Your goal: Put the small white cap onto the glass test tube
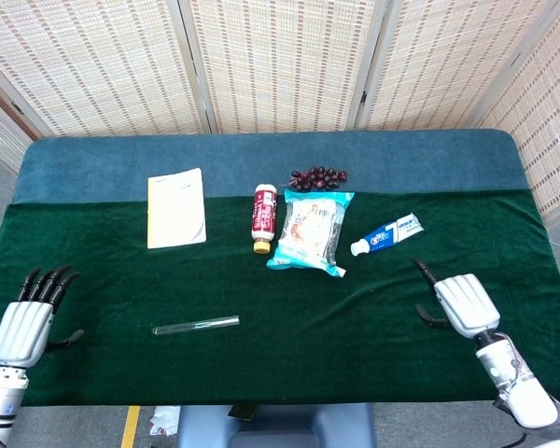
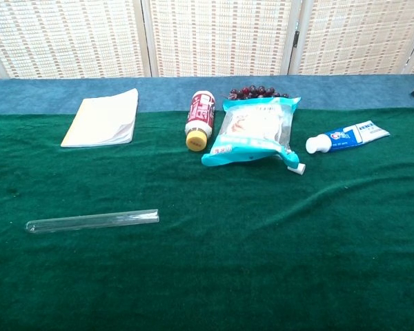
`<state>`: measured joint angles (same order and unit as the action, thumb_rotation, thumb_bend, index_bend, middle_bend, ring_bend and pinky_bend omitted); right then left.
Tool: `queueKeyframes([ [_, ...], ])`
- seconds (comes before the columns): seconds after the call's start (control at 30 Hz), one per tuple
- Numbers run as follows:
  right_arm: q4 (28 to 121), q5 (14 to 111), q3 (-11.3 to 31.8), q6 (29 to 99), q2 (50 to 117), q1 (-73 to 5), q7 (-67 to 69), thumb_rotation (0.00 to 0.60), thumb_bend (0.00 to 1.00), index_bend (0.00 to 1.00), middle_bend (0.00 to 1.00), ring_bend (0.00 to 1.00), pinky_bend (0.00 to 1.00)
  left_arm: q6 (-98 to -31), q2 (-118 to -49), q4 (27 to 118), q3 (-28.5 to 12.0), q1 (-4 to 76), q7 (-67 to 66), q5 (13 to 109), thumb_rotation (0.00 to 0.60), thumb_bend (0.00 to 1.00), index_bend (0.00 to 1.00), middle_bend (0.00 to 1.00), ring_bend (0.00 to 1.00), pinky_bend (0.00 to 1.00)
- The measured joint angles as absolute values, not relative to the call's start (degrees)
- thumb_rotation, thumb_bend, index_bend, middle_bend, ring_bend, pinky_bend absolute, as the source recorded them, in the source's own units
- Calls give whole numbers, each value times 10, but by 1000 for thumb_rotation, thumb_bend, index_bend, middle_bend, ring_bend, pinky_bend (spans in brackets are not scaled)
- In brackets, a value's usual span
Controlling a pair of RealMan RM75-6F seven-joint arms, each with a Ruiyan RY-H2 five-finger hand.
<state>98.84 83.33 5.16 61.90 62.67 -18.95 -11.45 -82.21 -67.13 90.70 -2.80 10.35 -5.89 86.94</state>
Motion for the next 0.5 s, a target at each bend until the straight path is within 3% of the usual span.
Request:
queueKeyframes([
  [0.17, 995, 798, 54, 537, 634, -236, -127, 439, 788, 71, 893, 1000, 988, -822, -671, 903, -25, 102, -54, 870, 600, 152, 178, 130, 137, 0],
  [0.5, 969, 688, 62, 418, 681, -325, -141, 440, 816, 79, 900, 1000, 1000, -817, -676, 898, -21, 101, -49, 869, 600, 153, 179, 131, 137, 0],
])
